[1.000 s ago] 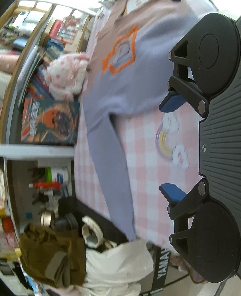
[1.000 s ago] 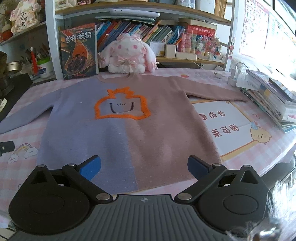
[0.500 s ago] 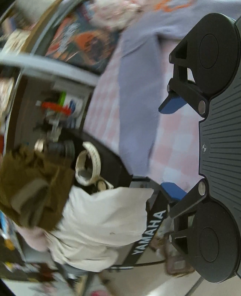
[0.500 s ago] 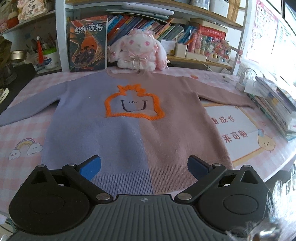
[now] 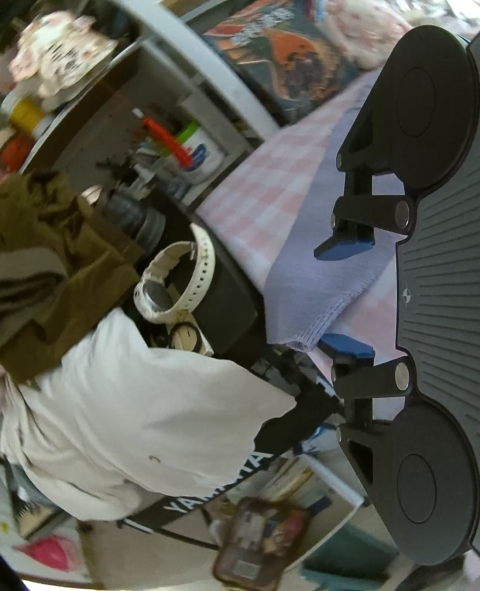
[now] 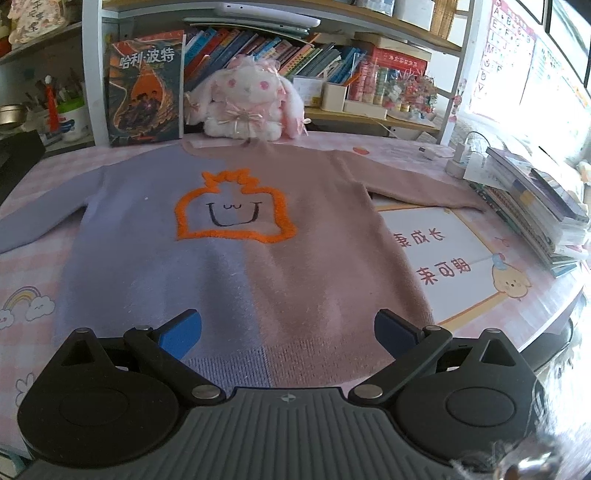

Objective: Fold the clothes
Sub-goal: 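Move the left gripper to the lavender sleeve cuff and grasp it, then lift the lavender sleeve with the left gripper, lay it across the chest, open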

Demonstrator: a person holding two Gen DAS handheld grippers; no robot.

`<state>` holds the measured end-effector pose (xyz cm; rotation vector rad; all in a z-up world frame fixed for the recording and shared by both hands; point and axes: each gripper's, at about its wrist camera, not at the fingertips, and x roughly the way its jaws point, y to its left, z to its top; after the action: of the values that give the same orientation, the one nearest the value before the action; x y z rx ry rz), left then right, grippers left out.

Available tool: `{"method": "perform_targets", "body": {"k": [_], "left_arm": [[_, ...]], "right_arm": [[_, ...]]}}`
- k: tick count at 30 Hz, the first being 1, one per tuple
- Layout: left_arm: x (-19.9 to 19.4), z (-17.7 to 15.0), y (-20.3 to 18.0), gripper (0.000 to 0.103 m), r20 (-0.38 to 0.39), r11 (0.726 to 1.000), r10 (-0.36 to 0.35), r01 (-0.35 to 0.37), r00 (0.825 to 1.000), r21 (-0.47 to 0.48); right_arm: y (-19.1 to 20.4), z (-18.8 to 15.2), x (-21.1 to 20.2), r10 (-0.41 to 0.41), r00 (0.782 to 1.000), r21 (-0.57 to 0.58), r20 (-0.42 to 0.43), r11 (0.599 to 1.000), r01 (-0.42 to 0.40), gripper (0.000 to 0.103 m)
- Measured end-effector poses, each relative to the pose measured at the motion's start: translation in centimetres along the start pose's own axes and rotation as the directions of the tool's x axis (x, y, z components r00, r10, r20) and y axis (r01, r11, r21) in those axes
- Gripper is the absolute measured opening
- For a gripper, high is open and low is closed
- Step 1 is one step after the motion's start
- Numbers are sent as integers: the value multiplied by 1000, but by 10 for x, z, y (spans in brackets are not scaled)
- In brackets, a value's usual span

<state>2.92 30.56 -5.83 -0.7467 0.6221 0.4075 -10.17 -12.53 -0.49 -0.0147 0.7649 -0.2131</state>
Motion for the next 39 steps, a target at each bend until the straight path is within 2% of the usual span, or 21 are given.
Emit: {"method": "perform_targets", "body": {"k": [2,4,6,8,12,14,21,26,32,39], "left_arm": [[2,1,0,32,1,999,4,-4,1000,-41],[5,2,2,22,-6,997,7,-7,1000,-78],[7,2,4,8,-14,994,18,-19,1000,-111],[9,3,7,4,-21,992,17,-20,1000,-127],[9,5,7,3,-30,993,9,-13,1000,-113],[1,5,1,2,-2,996,-17,17,1000,-88],[-24,2,-44,2,64,990,-126,122,990,74],[-39,-10,-84,2,78,967,-198,181,977,181],[-58,-46,-151,2,96,920,-268,226,958,319],[-64,-85,-241,2,95,890,-306,249,947,383]], "right_arm": [[0,1,1,-4,1000,-1,0,1000,4,101],[1,3,1,-3,1000,-5,2,1000,3,101],[2,4,2,-1,1000,-10,6,1000,1,101],[4,6,2,4,1000,-18,10,1000,-4,101],[7,10,3,12,1000,-30,19,999,-11,101],[7,13,4,16,1000,-31,23,999,-15,101],[5,19,11,47,998,-45,28,998,-46,101],[-7,24,19,82,996,-48,37,996,-80,101],[-39,30,34,133,990,-52,53,990,-131,101],[-93,44,56,255,965,-112,54,962,-248,100]]}}
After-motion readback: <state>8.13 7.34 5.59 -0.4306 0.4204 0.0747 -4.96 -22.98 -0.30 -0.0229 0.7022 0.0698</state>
